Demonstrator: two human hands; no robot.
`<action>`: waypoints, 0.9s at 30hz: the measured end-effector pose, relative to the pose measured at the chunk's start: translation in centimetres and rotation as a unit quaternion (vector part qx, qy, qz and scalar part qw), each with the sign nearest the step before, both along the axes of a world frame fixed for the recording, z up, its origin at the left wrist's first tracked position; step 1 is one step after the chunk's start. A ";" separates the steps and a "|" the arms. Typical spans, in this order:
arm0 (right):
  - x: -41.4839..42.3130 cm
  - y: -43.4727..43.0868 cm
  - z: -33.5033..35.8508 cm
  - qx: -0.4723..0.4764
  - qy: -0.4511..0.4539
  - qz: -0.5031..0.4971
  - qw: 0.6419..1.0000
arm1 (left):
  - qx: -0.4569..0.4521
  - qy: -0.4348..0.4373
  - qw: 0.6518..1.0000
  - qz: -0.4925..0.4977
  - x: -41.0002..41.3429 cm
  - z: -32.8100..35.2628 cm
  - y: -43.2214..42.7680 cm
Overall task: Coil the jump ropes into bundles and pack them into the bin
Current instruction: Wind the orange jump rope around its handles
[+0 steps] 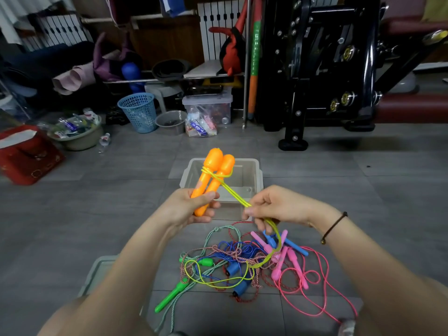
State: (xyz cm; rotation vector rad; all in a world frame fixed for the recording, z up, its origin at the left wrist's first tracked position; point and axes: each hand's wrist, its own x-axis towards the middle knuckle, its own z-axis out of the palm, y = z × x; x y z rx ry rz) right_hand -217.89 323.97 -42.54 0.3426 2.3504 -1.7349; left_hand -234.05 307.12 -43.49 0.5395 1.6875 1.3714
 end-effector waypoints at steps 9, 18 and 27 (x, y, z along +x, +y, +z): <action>0.8 0.7 0.6 0.097 0.000 -0.017 0.995 | -0.270 0.377 0.819 -0.337 3.3 -4.6 2.8; 1.5 2.4 -0.3 0.039 0.035 -0.114 0.992 | -0.074 0.148 0.892 -0.421 1.8 -0.5 -0.5; 3.1 3.3 -0.4 0.025 0.022 -0.102 0.994 | 0.061 -0.013 0.997 -0.038 1.0 -0.6 -1.0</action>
